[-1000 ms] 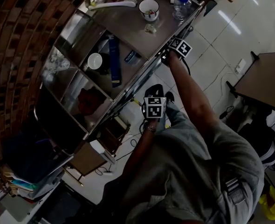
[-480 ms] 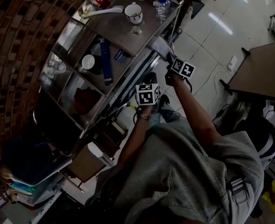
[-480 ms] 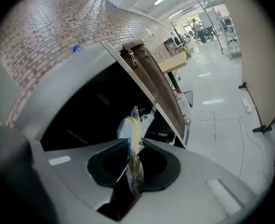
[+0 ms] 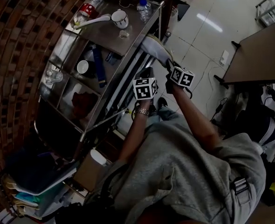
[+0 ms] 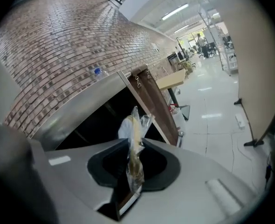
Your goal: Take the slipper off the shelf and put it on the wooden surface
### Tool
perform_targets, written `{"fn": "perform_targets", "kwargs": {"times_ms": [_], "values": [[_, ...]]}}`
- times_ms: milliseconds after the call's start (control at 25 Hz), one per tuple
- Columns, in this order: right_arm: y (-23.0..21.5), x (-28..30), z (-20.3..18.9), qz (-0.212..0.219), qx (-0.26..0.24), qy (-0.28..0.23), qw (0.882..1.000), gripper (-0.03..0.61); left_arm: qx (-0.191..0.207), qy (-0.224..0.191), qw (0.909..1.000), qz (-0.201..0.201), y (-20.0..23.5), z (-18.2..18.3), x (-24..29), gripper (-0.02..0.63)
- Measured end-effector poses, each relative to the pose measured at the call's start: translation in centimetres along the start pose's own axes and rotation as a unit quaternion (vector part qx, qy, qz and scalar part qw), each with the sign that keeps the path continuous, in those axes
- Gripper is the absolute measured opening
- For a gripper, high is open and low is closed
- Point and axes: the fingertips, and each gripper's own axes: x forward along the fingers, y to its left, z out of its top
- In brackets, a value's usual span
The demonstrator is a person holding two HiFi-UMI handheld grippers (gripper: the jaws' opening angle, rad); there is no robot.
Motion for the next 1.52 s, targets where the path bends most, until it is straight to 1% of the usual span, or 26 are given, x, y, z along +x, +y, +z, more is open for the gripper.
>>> {"fn": "perform_targets", "kwargs": {"times_ms": [160,280,360,440,520,600,640,720,800,880,960,1040,1080,1160,1280,1360,1520], "values": [[-1.0,-3.6,-0.4,-0.023,-0.003,-0.017,1.0,0.057,0.005,0.004,0.9997,-0.022,-2.0,-1.8,-0.5,0.005],[-2.3,-7.4,-1.2,-0.041,-0.003,-0.03,0.999,0.057,-0.014,0.003,0.9992,-0.038,-4.0,-3.7,-0.7,0.005],[-2.8,-10.1,-1.6,-0.046,-0.013,-0.044,0.998,0.057,-0.028,0.004,0.9984,-0.05,-5.6,-4.9,-1.3,0.005],[-2.9,-12.6,-2.3,-0.04,-0.023,-0.054,0.997,0.057,-0.022,-0.001,0.9982,-0.056,-7.5,-6.0,-2.8,0.005],[-2.8,-15.1,-3.6,-0.029,-0.034,-0.057,0.997,0.057,-0.005,-0.01,0.9985,-0.054,-9.4,-7.3,-4.9,0.005],[-2.9,-18.0,-5.5,-0.021,-0.048,-0.056,0.997,0.057,0.005,-0.013,0.999,-0.043,-10.9,-9.7,-7.3,0.005],[-3.0,-19.5,-6.6,-0.016,-0.053,-0.054,0.997,0.057,0.001,-0.014,0.9993,-0.034,-11.4,-11.0,-8.6,0.005],[-2.6,-21.9,-8.4,0.005,-0.063,-0.052,0.997,0.057,-0.026,-0.028,0.9992,-0.011,-11.6,-12.9,-11.3,0.005],[-1.9,-24.2,-10.1,0.029,-0.075,-0.053,0.995,0.057,-0.049,-0.053,0.9973,0.016,-12.0,-14.4,-14.6,0.005],[-1.5,-26.9,-11.7,0.044,-0.086,-0.051,0.994,0.057,-0.053,-0.068,0.9955,0.039,-13.5,-16.7,-17.6,0.005],[-1.7,-29.7,-13.6,0.052,-0.086,-0.042,0.994,0.057,-0.048,-0.058,0.9955,0.058,-15.3,-20.0,-19.8,0.005],[-1.8,-32.6,-16.4,0.059,-0.077,-0.023,0.995,0.057,-0.044,-0.039,0.9958,0.071,-16.7,-23.5,-22.1,0.005],[-1.8,-33.8,-17.9,0.067,-0.077,-0.013,0.995,0.057,-0.042,-0.037,0.9955,0.077,-17.1,-24.5,-23.2,0.005],[-1.6,-35.7,-20.2,0.083,-0.088,0.007,0.993,0.057,-0.041,-0.047,0.9938,0.092,-17.5,-25.6,-25.0,0.005],[-0.6,-37.2,-22.7,0.098,-0.112,0.036,0.988,0.057,-0.06,-0.069,0.9898,0.109,-17.2,-26.3,-27.4,0.005],[1.7,-37.7,-24.1,0.117,-0.129,0.046,0.984,0.057,-0.069,-0.08,0.9869,0.122,-16.3,-27.0,-29.6,0.005],[7.7,-37.6,-27.0,0.158,-0.149,0.052,0.975,0.057,-0.066,-0.104,0.9791,0.162,-12.6,-27.8,-35.0,0.005]]}}
